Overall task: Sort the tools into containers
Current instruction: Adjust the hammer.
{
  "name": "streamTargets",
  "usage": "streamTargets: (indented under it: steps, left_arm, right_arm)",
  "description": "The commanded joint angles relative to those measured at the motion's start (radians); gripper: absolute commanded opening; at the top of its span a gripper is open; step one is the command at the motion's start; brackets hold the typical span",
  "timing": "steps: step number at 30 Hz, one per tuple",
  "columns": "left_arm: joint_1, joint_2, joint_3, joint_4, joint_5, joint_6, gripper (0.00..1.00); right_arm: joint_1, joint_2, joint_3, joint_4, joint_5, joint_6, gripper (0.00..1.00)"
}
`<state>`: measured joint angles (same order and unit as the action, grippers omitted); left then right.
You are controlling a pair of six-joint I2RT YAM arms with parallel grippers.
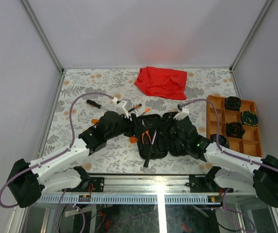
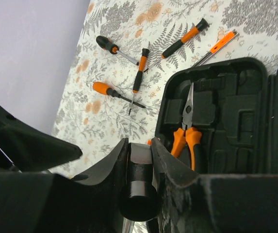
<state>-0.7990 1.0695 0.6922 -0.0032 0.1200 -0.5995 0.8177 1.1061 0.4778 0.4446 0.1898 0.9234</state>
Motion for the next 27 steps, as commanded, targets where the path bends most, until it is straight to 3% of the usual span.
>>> streamTargets:
  steps: [1, 12, 19, 27]
  left_arm:
    - [-0.006, -0.040, 0.041, 0.026, -0.024, 0.049, 0.50]
    - [-0.005, -0.076, 0.080, 0.095, 0.024, 0.047, 0.55]
    - [-0.006, -0.097, 0.085, 0.194, 0.195, 0.116, 0.56]
    - [-0.005, -0.121, 0.072, 0.259, 0.352, 0.130, 0.56]
  right_arm:
    - [-0.005, -0.103, 0.040, -0.034, -0.033, -0.208, 0.07]
    - [-0.005, -0.275, 0.036, -0.104, -0.131, -0.380, 0.03]
    - [-0.005, -0.356, 0.045, -0.047, -0.285, -0.393, 0.01]
    - [-0.005, -0.401, 0.091, 0.016, -0.314, -0.347, 0.00]
